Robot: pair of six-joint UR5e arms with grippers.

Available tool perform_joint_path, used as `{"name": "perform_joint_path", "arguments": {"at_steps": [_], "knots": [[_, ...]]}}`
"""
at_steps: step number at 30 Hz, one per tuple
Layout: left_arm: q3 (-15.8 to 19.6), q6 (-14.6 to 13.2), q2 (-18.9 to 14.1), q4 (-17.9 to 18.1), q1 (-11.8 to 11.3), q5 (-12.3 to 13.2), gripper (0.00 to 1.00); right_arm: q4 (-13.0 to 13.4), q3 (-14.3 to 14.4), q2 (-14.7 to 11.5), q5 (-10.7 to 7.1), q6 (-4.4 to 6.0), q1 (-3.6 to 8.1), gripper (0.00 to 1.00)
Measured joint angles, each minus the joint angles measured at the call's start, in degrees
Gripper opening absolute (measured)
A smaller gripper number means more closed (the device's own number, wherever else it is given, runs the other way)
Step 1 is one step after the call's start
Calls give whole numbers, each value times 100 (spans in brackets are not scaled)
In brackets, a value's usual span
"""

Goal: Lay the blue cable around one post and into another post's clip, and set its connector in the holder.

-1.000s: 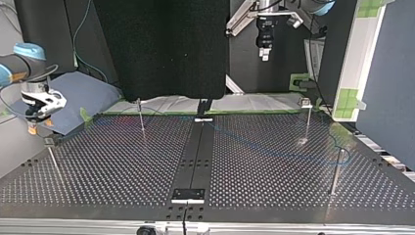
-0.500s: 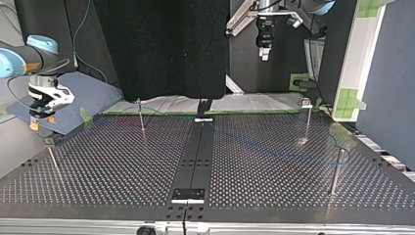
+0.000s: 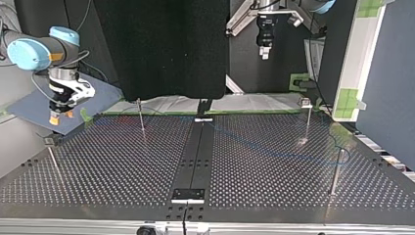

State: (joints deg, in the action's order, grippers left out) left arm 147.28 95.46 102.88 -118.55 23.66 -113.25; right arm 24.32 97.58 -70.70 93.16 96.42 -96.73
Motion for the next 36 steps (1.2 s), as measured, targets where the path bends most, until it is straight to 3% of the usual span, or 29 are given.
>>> {"name": "perform_joint_path", "arguments": {"at_steps": [6,17,22,28,36], "knots": [[6,0,1,36,0,1,100,82,4,3,198,-79,-299,99],[-113,165,1,349,-7,102,100,383,1,26,234,-169,-862,99],[-288,309,2,427,-10,163,100,410,-3,48,274,-200,-1099,99],[-545,361,2,370,-21,56,100,375,-5,99,428,-244,-1403,99],[-747,368,3,254,-40,12,100,375,-6,362,464,-372,-1831,99]]}}
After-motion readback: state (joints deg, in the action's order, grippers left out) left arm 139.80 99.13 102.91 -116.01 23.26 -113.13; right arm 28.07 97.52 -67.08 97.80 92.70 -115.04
